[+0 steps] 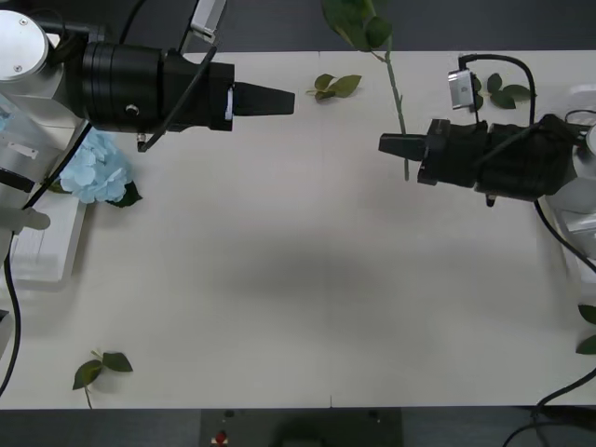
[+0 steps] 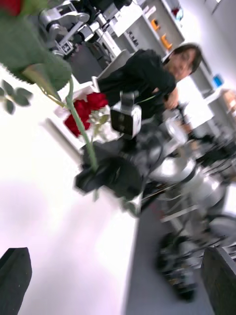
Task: Put the red flowers into the right box and the blue flowers into the left box
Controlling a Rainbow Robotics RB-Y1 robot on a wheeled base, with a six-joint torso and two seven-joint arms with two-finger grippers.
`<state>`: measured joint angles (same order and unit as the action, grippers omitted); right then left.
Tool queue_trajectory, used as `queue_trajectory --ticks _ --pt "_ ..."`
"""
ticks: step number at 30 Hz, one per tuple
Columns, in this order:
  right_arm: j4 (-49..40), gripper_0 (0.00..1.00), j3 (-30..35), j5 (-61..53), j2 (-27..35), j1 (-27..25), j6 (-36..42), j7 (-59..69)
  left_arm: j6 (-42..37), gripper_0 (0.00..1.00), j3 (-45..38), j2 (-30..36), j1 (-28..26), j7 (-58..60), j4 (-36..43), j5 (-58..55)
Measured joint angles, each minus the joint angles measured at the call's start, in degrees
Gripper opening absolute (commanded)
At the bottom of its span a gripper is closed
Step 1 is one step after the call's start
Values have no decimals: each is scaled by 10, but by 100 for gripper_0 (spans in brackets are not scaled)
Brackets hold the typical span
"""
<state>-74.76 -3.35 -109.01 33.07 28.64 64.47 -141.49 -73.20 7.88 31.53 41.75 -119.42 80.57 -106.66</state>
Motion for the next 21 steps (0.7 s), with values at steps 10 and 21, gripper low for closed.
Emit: queue_trajectory --ticks 10,21 --pt "97 0 0 96 150 49 71 97 -64 100 0 87 -10 -181 -32 -15" --pt "204 0 87 246 236 67 135 97 -100 100 0 150 -10 -353 -58 -16"
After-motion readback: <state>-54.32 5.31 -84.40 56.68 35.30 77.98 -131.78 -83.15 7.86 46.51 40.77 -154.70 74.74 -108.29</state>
